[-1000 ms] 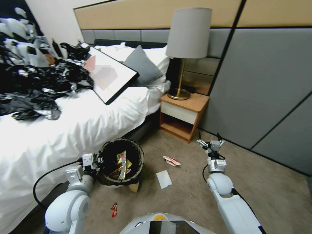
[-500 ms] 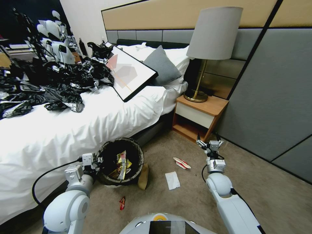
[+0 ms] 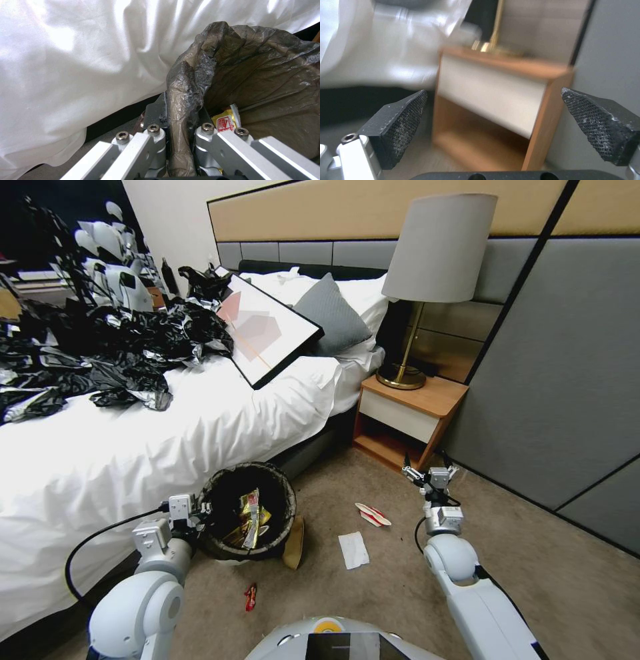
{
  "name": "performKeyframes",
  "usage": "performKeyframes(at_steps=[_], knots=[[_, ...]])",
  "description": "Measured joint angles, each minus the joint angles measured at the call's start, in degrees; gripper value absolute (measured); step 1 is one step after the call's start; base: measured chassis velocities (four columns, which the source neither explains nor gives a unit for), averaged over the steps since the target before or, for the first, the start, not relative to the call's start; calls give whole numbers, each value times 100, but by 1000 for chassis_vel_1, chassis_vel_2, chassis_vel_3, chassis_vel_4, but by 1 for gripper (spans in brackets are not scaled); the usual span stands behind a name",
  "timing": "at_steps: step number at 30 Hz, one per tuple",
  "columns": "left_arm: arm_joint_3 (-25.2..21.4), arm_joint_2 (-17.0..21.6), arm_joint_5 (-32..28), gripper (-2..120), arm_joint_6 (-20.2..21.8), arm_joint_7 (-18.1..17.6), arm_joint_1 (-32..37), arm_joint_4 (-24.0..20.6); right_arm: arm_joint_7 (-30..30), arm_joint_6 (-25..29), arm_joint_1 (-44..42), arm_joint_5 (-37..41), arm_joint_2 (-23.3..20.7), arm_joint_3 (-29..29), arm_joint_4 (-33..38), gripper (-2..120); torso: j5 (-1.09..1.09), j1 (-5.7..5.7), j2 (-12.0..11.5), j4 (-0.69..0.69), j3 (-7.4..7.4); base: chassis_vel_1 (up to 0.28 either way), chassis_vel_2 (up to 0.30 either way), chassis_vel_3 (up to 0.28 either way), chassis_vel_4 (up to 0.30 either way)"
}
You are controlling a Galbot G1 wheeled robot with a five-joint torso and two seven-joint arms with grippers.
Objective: Pick up the trash bin, then pick up the garbage from the floor and place it into the trash bin.
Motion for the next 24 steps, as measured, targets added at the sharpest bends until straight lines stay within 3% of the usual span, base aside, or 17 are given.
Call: performKeyframes(at_steps=[2,3,4,7,8,11,12,13,15,18,20,21,24], knots=[[-6,19,-1,4,0,-8,4,-3,-85,-846,47,680,-497,-131,172,100,0,0,0,-2,0,0,0,0,0],[-10,28,-2,4,0,-16,13,-6,-90,-1604,167,1294,-867,-271,320,100,0,0,0,-2,0,0,0,0,0],[-10,28,-2,4,0,-16,13,-6,-90,-1604,167,1294,-867,-271,320,100,0,0,0,-2,0,0,0,0,0],[-22,32,-1,4,0,-25,38,-11,110,-3011,725,2599,-1449,-709,466,100,0,0,0,-1,0,0,0,0,0],[-22,32,-1,4,0,-25,38,-11,110,-3011,725,2599,-1449,-709,466,100,0,0,0,-1,0,0,0,0,0],[-23,16,7,4,0,-44,65,-15,364,-3957,1595,3777,-1857,-1329,375,100,-6,0,0,4,0,0,0,0,0],[-23,16,7,4,0,-44,65,-15,364,-3957,1595,3777,-1857,-1329,375,100,-6,0,0,4,0,0,0,0,0],[-13,-2,18,4,0,-60,74,-16,589,-4413,2145,4511,-1974,-1752,209,100,1,1,0,2,1,0,0,0,0],[-5,-10,24,4,0,-63,73,-20,662,-4495,2489,4881,-2015,-1983,82,100,6,1,0,1,1,0,0,0,0],[1,-26,43,4,0,-66,73,-23,692,-4557,3072,5255,-2037,-2463,-208,100,-8,1,0,1,1,0,0,0,0],[-3,-27,51,4,0,-63,73,-22,692,-4567,3664,5546,-2002,-3064,-586,100,2,1,0,2,1,0,0,0,0],[-9,-26,55,4,0,-66,74,-9,657,-4561,3821,5571,-1982,-3289,-729,100,-5,1,0,2,1,0,0,0,0],[-17,-27,58,4,0,-66,70,17,526,-4549,3992,5565,-1937,-3690,-971,100,3,1,0,1,1,0,0,0,0]])
